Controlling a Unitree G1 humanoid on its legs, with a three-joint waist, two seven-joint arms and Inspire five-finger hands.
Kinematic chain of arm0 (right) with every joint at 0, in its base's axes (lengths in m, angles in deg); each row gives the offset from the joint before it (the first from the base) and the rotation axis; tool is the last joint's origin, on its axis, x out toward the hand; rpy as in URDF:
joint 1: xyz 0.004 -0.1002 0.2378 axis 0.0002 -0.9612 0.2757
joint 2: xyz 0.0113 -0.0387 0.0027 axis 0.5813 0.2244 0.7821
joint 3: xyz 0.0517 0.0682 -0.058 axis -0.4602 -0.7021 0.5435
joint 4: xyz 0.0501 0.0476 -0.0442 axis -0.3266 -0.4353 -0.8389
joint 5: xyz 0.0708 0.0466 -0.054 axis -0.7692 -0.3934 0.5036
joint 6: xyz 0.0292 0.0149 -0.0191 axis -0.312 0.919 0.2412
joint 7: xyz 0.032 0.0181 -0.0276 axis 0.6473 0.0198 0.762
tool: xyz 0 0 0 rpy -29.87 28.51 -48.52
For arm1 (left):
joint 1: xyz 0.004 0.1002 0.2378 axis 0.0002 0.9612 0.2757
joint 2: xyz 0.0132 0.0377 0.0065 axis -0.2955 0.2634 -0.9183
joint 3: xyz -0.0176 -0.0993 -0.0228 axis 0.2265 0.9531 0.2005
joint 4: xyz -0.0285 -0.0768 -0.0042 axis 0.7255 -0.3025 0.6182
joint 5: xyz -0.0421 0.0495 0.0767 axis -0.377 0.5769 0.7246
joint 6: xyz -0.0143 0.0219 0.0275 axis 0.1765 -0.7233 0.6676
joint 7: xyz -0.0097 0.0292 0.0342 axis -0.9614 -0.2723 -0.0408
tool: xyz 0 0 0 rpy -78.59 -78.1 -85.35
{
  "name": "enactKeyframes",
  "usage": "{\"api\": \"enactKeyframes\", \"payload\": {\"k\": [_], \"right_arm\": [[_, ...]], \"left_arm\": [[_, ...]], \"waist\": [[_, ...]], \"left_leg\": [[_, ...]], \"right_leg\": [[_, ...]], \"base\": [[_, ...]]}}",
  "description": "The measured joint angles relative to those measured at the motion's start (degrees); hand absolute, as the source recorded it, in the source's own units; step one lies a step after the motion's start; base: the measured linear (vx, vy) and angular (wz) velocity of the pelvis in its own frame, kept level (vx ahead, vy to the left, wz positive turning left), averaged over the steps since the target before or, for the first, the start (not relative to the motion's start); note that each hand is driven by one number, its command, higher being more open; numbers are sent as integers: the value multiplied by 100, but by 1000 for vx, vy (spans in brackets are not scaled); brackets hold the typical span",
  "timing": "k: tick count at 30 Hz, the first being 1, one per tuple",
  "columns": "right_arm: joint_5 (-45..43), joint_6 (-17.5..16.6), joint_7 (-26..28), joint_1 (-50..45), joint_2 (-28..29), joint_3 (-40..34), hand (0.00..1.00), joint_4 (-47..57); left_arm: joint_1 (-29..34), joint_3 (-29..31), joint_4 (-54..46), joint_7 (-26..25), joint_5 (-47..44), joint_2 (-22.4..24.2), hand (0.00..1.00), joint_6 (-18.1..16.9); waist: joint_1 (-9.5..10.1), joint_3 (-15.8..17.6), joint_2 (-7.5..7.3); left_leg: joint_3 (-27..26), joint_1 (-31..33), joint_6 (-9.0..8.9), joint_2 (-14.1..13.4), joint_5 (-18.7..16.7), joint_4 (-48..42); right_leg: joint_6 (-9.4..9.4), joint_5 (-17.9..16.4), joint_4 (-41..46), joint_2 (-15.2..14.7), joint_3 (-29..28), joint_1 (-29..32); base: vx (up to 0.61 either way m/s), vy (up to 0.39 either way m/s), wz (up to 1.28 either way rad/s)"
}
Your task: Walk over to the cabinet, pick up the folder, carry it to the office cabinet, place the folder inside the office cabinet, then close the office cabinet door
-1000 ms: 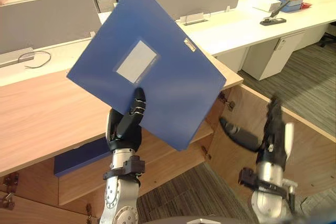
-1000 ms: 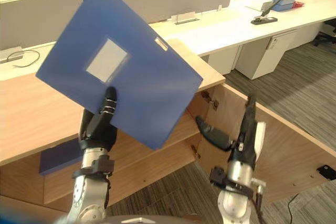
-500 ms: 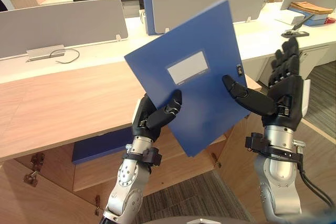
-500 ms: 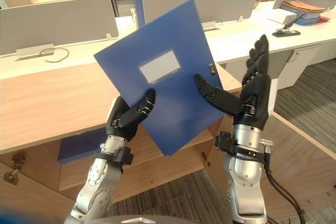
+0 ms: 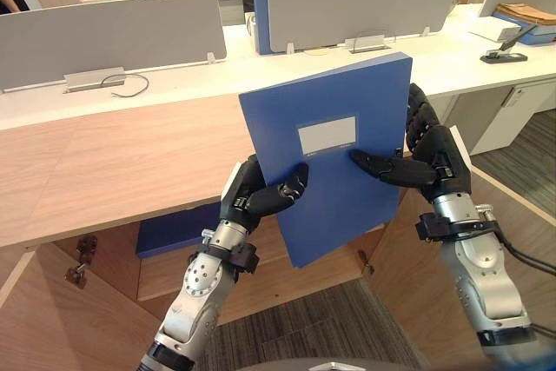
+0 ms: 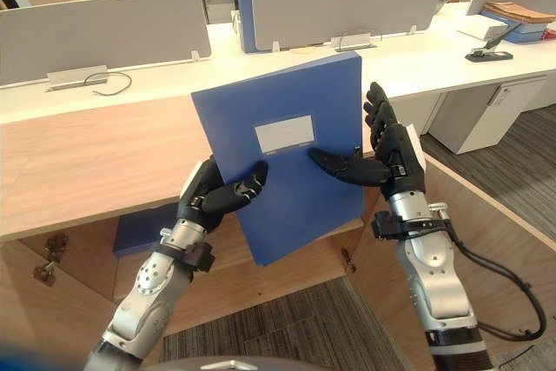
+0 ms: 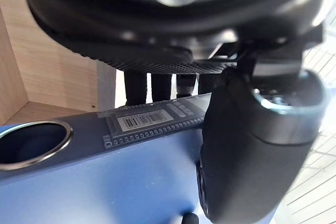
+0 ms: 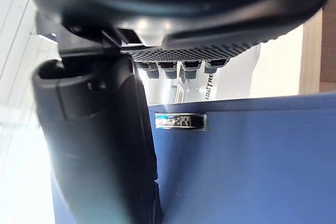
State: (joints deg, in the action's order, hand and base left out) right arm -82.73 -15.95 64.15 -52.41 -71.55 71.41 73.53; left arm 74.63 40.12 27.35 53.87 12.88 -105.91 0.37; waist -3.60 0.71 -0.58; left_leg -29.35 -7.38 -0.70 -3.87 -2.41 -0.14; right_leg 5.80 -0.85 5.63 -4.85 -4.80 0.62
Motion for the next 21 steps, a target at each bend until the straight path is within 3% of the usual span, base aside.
{"api": "enactKeyframes", "payload": {"k": [2, 3, 5, 6, 11, 16, 17, 21], "right_arm": [[-297, -2, 192, 175, -584, 306, 100, -197], [-769, 10, 545, 336, -1169, 747, 100, -349], [-1210, 35, 713, 427, -1546, 1094, 100, -447], [-1989, 128, 1017, 537, -2088, 1503, 0, -537], [-3340, 452, 1628, 601, -3112, 2136, 0, -597], [-3804, 551, 1856, 607, -3257, 2258, 0, -595], [-3836, 550, 1968, 607, -3226, 2248, 0, -594], [-3851, 551, 2129, 607, -2999, 2043, 0, -590]], "left_arm": [[-131, -69, 75, 22, -58, -236, 0, 0], [-256, -230, 76, 126, -206, -588, 0, 0], [-332, -347, 79, 180, -342, -814, 0, 0], [-355, -424, 86, 202, -540, -1102, 0, 0], [-709, -861, 182, 274, -1005, -1787, 0, -1], [-826, -1027, 254, 308, -1239, -1943, 0, -18], [-874, -1025, 339, 338, -1284, -1943, 100, -46], [-971, -1015, 542, 560, -1509, -1942, 100, -142]], "waist": [[-4, -16, -28], [4, -40, -77], [21, -58, -108], [34, -65, -130], [133, -73, -158], [152, -152, -268], [156, -183, -292], [159, -224, -332]], "left_leg": [[0, 11, 16, 31, 10, 10], [-1, 16, 43, 47, 28, 36], [0, 11, 66, 58, 46, 76], [0, 3, 84, 80, 61, 109], [5, -117, 95, 130, 101, 250], [7, -112, 80, 153, 102, 286], [12, -103, 85, 152, 109, 280], [50, -35, 90, 161, 114, 226]], "right_leg": [[16, 33, -28, -31, -6, 1], [13, 65, -63, -43, -8, -2], [17, 86, -80, -46, -6, -2], [24, 100, -95, -61, -3, -5], [30, 103, -116, -111, 19, -91], [37, 107, -131, -124, 22, -75], [37, 107, -136, -124, 27, -73], [36, 108, -138, -130, 60, -44]], "base": [[-31, 24, 0], [0, 0, 0], [0, 0, 0], [0, 0, 0], [-1, 1, 1], [0, 0, 0], [0, 0, 0], [8, -11, 5]]}}
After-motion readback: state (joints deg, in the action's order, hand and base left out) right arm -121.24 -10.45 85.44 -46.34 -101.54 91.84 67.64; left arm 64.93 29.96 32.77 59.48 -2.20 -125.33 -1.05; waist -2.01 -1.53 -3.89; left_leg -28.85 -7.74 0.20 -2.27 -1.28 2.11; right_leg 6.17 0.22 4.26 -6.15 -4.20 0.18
